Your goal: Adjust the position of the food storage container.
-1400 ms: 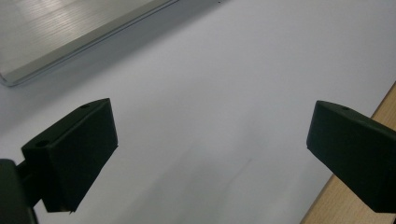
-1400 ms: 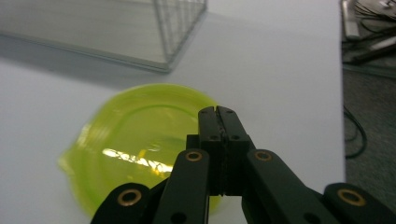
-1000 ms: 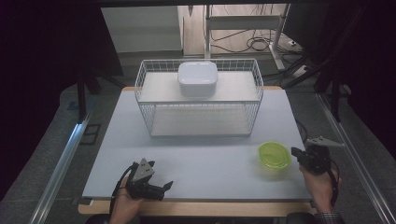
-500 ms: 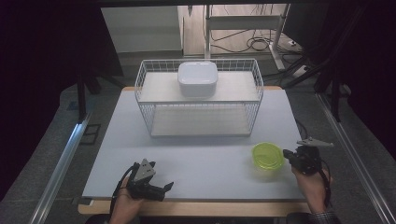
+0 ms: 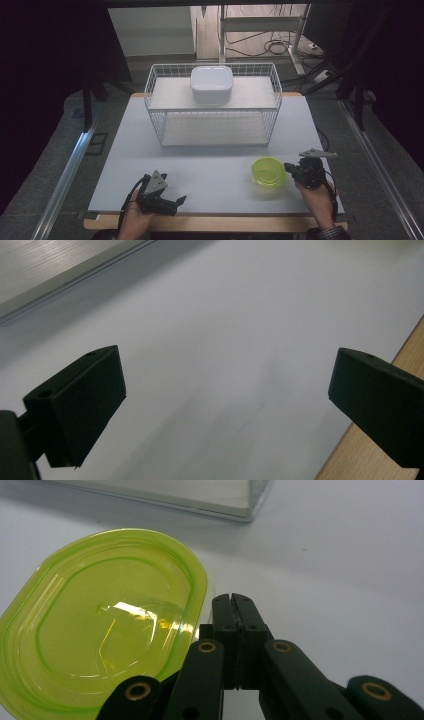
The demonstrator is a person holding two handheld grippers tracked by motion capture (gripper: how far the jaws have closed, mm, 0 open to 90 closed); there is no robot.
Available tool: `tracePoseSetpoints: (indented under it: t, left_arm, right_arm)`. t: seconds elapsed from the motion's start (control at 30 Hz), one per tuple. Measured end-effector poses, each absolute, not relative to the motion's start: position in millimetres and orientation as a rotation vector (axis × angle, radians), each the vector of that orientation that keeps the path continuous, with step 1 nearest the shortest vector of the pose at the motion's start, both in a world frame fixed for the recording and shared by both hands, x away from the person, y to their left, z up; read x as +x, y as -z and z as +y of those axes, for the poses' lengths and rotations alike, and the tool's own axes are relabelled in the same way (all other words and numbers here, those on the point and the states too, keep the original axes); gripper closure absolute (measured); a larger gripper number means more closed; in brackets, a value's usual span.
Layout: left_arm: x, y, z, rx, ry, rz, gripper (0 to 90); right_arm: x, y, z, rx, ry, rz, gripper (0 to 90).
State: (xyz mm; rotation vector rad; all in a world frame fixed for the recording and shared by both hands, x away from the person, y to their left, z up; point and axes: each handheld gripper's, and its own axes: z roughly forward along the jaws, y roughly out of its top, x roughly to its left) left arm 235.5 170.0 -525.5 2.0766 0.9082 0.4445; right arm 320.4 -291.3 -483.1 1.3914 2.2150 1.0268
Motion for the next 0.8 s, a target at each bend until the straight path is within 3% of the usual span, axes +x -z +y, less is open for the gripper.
tracePoseSetpoints:
  t: [0.37,0.8]
  left_arm:
    - [235.2,525.9,169.0,2.084,-0.443,0.903,1.6]
    - [235.0,526.0,169.0,2.088,-0.442,0.907,1.6]
  right_arm:
    - [314.4,485.8,-262.0,1.332,-1.082,2.309,89.6]
    - [298.6,496.1,-268.5,1.369,-1.054,2.382,89.3]
